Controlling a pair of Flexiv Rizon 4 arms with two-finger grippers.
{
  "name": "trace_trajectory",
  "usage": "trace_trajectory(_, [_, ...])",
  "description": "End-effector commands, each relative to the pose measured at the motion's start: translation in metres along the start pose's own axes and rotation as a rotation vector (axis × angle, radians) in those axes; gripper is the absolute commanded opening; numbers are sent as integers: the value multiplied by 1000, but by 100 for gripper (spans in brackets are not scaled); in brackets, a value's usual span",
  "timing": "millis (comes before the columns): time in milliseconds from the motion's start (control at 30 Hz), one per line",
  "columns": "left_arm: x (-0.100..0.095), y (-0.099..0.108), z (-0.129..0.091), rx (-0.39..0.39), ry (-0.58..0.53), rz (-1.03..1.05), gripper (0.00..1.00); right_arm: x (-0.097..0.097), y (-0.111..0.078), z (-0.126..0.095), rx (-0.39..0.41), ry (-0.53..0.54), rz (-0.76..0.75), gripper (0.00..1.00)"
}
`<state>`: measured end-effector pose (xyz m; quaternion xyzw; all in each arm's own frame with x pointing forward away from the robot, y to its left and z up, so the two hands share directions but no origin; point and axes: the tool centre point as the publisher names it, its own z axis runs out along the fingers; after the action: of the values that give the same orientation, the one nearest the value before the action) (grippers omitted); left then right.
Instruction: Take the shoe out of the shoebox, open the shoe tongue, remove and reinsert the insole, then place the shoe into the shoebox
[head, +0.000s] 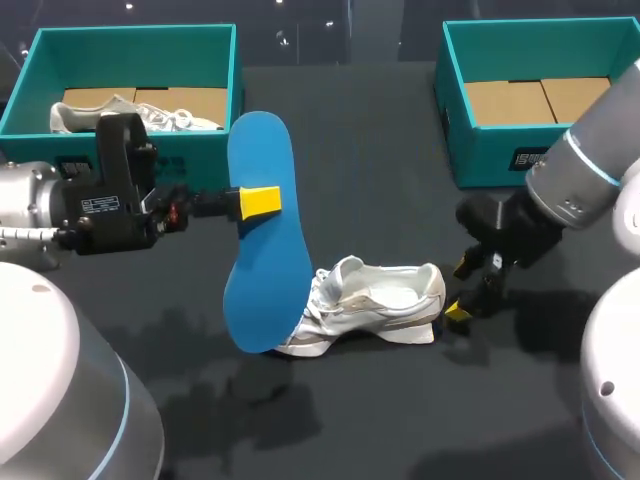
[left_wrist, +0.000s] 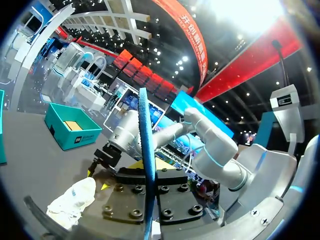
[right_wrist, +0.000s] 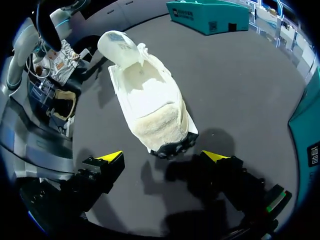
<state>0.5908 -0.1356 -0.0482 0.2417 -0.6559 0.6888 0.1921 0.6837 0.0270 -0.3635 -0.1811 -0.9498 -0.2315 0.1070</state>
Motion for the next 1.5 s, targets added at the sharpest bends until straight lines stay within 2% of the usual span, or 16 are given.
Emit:
trace_trajectory(33, [0, 1, 1, 2, -2, 0, 0, -2, 3, 1, 221, 1, 2, 100])
trace_trajectory(167, [0, 1, 1, 2, -2, 0, 0, -2, 3, 1, 221, 1, 2, 100])
trace_trajectory(267, [0, 1, 1, 2, -2, 0, 0, 3, 8, -9, 207, -62, -24, 100])
trace_trajectory(367, [0, 1, 1, 2, -2, 0, 0, 7, 14, -16, 268, -104, -39, 100])
trace_trajectory(567, [0, 1, 1, 2, -2, 0, 0, 11, 17, -20, 317, -136, -57, 100])
trace_trajectory(700, [0, 1, 1, 2, -2, 0, 0, 12, 18, -22, 337, -151, -46, 100])
trace_trajectory(933, [0, 1, 1, 2, -2, 0, 0, 14, 21, -23, 326, -172, -59, 100])
trace_trajectory(1167, [0, 1, 1, 2, -2, 0, 0, 18, 37, -32, 342, -220, -75, 100])
trace_trajectory(1233, [0, 1, 1, 2, -2, 0, 0, 19, 46, -39, 341, -239, -92, 100])
trace_trajectory(1500, [0, 1, 1, 2, -2, 0, 0, 8, 80, -37, 427, -243, -104, 100])
